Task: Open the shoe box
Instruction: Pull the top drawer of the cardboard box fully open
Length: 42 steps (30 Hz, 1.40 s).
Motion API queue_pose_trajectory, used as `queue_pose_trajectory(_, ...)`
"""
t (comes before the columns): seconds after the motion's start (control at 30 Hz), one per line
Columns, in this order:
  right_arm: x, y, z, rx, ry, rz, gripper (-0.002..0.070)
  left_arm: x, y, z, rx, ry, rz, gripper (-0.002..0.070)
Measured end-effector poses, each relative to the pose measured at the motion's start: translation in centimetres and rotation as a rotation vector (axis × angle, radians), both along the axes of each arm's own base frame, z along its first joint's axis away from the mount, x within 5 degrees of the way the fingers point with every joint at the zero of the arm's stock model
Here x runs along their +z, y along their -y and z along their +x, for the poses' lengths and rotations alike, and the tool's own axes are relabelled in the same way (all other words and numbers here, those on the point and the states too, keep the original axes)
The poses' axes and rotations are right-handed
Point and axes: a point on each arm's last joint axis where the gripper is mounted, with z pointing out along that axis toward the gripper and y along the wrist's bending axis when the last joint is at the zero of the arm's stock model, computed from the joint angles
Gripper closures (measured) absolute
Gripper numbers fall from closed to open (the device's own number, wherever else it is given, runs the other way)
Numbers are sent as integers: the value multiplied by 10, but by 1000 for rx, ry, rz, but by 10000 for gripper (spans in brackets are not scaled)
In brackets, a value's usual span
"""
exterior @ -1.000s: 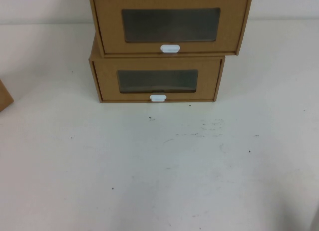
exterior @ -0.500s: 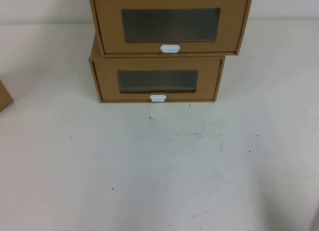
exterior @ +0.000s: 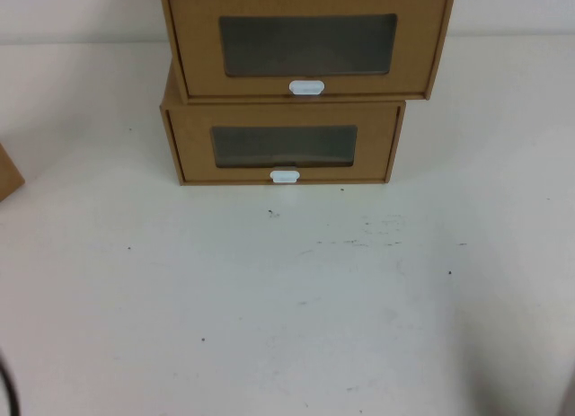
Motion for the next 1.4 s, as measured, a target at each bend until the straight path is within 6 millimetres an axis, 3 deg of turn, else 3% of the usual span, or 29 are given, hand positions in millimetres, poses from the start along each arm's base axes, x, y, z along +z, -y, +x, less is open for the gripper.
queue_pose_trajectory(0.13, -1, -2, -1, 27, -6, -27, 694, 50, -1, 39, -23, -162, 207, 680)
queue_pose_trajectory(0.27, -2, -3, -1, 45, -6, -57, 694, 86, 0, 75, -49, -221, 294, 680)
queue_pose_trajectory(0.57, -2, -5, -2, 66, 7, -122, 694, 136, 18, 168, -218, -149, 304, 680)
queue_pose_trajectory(0.83, -2, -5, -2, 71, 10, -134, 694, 132, 41, 265, -429, -111, 180, 680)
queue_pose_trajectory(1.07, -3, -5, -2, 75, 9, -134, 694, 121, 51, 331, -490, -67, 91, 680)
queue_pose_trajectory(1.2, -3, -5, -2, 77, 9, -136, 694, 113, 61, 357, -509, -41, 88, 680)
queue_pose_trajectory(1.4, -3, -6, -2, 79, 8, -136, 694, 98, 91, 384, -551, 1, 86, 680)
